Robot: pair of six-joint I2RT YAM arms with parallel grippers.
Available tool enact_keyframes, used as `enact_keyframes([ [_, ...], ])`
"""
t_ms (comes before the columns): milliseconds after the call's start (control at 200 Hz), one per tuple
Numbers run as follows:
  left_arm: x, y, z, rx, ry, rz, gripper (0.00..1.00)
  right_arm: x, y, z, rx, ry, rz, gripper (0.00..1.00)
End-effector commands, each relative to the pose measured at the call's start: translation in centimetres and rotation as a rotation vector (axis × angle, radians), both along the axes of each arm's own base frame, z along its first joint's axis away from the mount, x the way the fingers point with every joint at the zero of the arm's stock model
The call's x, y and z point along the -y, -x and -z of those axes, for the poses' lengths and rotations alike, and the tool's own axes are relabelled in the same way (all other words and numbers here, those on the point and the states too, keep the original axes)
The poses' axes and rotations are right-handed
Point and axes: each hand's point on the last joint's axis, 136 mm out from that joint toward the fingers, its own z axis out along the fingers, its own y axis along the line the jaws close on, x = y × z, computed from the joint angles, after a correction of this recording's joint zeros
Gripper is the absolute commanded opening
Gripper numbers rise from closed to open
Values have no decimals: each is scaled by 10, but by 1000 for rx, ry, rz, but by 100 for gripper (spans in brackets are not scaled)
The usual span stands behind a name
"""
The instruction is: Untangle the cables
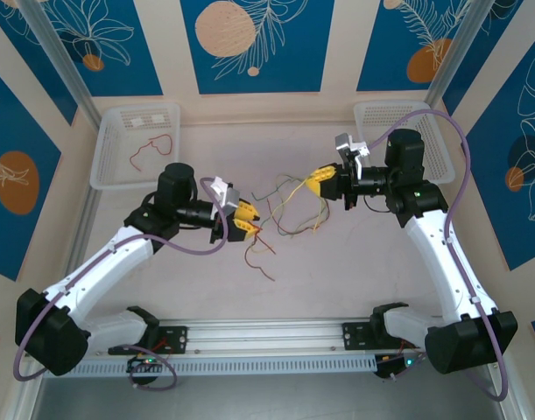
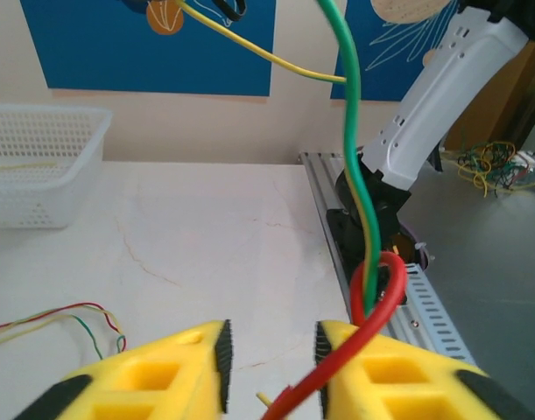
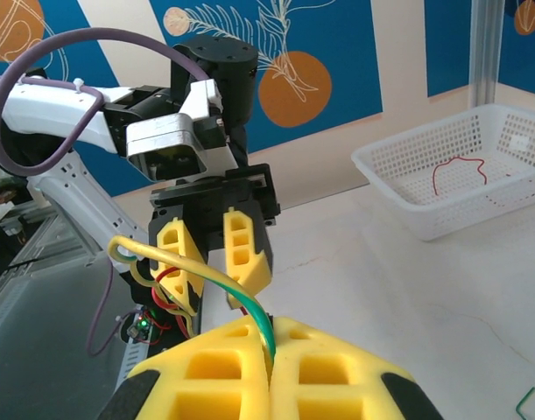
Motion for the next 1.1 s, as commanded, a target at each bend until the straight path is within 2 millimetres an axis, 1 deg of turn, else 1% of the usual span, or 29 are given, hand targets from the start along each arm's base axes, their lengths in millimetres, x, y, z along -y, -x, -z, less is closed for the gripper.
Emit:
enact_keyframes([
  [0, 2, 5, -13, 36, 21, 30, 22, 0, -6, -4, 12, 10, 40, 0],
  [75, 1, 3, -14, 37, 17, 16, 0, 2, -14, 0, 3, 23, 88, 0],
  [155, 2, -2, -15, 32, 13, -14, 0, 5, -29, 7, -16, 40, 176, 0],
  [180, 2, -5, -14, 31, 12, -28, 0, 7, -35, 9, -24, 47, 213, 8],
  [200, 3, -6, -15, 31, 12, -37, 0, 9, -40, 12, -32, 53, 242, 23],
  [215, 3, -7, -15, 27, 11, -46, 0, 10, -44, 13, -38, 57, 264, 32],
  [240, 3, -10, -16, 23, 13, -64, 0, 12, -50, 16, -53, 65, 305, 42],
  [315, 3, -25, -22, 0, 25, -157, 0, 23, -70, 23, -103, 79, 448, 58],
  [350, 3, -32, -26, -14, 35, -204, 0, 27, -75, 26, -124, 77, 507, 62],
  [395, 1, -40, -31, -26, 47, -261, 0, 29, -76, 29, -130, 68, 548, 66],
  [425, 0, -46, -33, -33, 57, -298, 0, 28, -71, 28, -112, 50, 563, 68],
  [440, -1, -48, -34, -35, 62, -313, 0, 27, -68, 26, -93, 35, 567, 70],
  [460, -2, -50, -35, -35, 69, -333, 0, 26, -63, 29, -77, 20, 569, 75],
  [465, -2, -51, -36, -34, 72, -337, 0, 26, -62, 26, -64, 10, 568, 75],
  [475, -2, -51, -35, -37, 74, -344, 0, 25, -59, 28, -54, 0, 565, 75],
  [490, -3, -53, -36, -35, 79, -356, 0, 23, -54, 29, -32, -15, 556, 81],
  [500, -4, -53, -37, -32, 85, -360, 0, 22, -50, 28, -16, -29, 550, 89],
  [510, -4, -54, -37, -30, 89, -365, 0, 20, -46, 28, 3, -41, 541, 91],
  [530, -5, -54, -37, -27, 96, -371, 0, 16, -37, 27, 38, -62, 519, 93],
  [590, -6, -54, -39, -20, 115, -380, 0, 7, -13, 34, 112, -87, 451, 93],
  [635, -6, -54, -41, -18, 120, -382, 0, 2, -4, 41, 155, -82, 448, 94],
  [655, -6, -54, -42, -17, 120, -382, 0, 1, -4, 45, 164, -76, 468, 94],
  [680, -6, -55, -42, -20, 119, -384, 0, 2, -4, 47, 170, -73, 496, 98],
  [750, -5, -57, -43, -26, 112, -381, 0, 5, -4, 55, 185, -73, 542, 98],
  [855, -3, -59, -44, -35, 104, -382, 0, 21, -10, 60, 191, -86, 653, 100],
  [935, -3, -60, -44, -33, 98, -391, 0, 30, -9, 56, 197, -101, 701, 100],
  [1015, -5, -63, -43, -29, 102, -412, 0, 27, 1, 50, 230, -126, 662, 100],
  [1055, -6, -64, -40, -29, 95, -418, 0, 29, 1, 49, 231, -114, 670, 100],
  [1095, -5, -64, -39, -28, 87, -419, 0, 33, -4, 51, 220, -94, 705, 100],
])
